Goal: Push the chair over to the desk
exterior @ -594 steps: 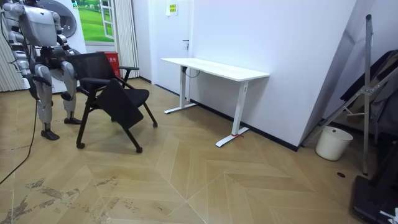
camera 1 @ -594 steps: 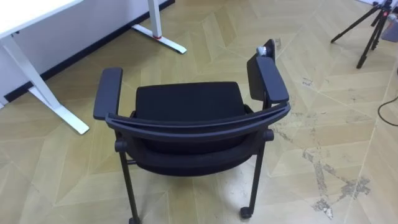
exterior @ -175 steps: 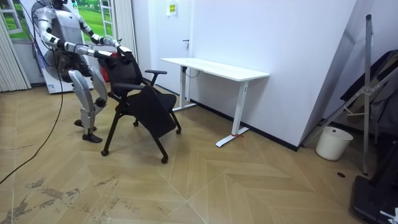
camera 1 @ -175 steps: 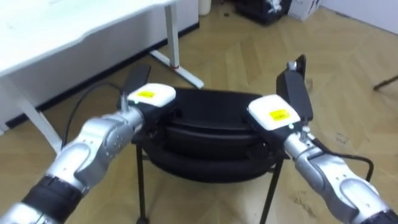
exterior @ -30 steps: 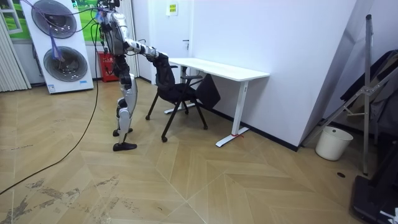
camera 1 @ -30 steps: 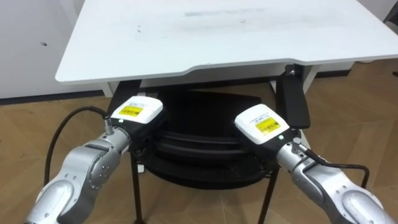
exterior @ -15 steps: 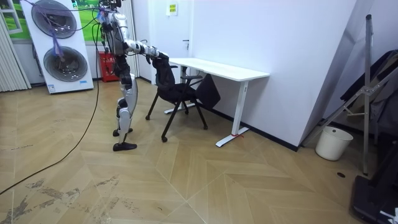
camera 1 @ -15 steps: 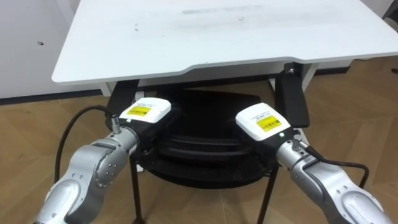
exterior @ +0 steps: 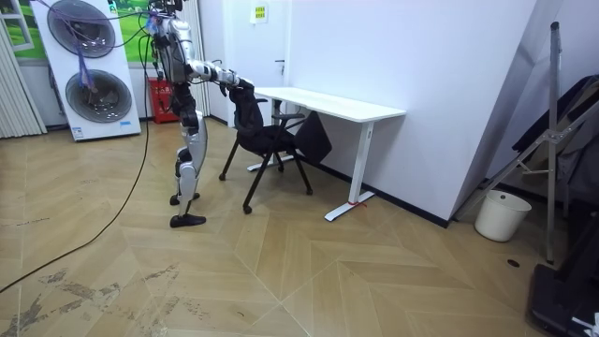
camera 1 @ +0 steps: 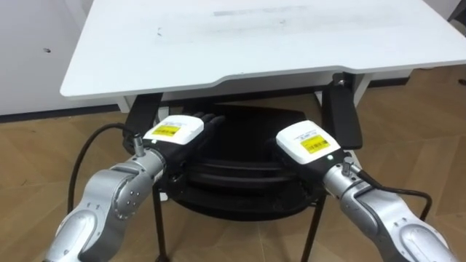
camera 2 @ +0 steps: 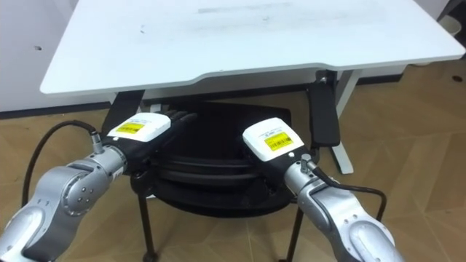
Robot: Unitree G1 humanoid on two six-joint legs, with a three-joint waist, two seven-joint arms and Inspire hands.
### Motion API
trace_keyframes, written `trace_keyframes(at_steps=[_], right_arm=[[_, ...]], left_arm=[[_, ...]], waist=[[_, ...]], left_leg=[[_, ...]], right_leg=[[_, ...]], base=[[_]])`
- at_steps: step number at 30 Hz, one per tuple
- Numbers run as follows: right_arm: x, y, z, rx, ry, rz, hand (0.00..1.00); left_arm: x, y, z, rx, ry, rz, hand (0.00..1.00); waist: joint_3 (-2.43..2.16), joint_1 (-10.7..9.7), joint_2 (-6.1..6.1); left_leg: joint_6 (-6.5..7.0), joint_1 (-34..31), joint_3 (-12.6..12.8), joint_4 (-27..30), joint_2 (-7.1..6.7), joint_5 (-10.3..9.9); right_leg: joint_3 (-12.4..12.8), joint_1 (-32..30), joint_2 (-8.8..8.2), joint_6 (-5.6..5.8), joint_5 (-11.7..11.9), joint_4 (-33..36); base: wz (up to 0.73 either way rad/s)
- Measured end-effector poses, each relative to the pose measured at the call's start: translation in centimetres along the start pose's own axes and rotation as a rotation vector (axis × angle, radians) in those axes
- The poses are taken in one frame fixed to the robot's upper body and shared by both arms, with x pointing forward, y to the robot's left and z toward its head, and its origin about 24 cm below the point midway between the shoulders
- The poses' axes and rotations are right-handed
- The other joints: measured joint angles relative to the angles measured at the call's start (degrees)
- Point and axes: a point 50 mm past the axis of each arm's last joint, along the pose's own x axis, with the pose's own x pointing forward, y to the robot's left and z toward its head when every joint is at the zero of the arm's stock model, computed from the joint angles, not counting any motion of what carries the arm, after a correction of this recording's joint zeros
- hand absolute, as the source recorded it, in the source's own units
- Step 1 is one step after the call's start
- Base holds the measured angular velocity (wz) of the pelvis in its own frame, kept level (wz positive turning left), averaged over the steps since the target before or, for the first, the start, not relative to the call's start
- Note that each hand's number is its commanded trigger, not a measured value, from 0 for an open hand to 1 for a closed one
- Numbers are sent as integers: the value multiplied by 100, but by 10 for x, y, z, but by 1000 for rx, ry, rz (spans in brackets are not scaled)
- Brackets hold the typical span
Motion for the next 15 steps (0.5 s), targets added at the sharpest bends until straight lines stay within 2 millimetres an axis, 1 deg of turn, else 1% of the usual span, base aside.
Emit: trace_keyframes(at_steps=[6, 15], right_arm=[[0, -2, 0, -3, -2, -5, 0], [-1, -4, 0, -3, -7, -5, 0]], left_arm=[[0, 0, 0, 2, -3, 2, 0], [0, 1, 1, 7, -8, 3, 0]], waist=[[25, -15, 44], [26, -15, 50]], left_leg=[[0, 0, 19, 1, 0, 0], [0, -1, 31, 0, 0, 0]], right_leg=[[-2, -2, 0, 0, 0, 0], [0, -7, -1, 0, 0, 0]], base=[[0], [0]])
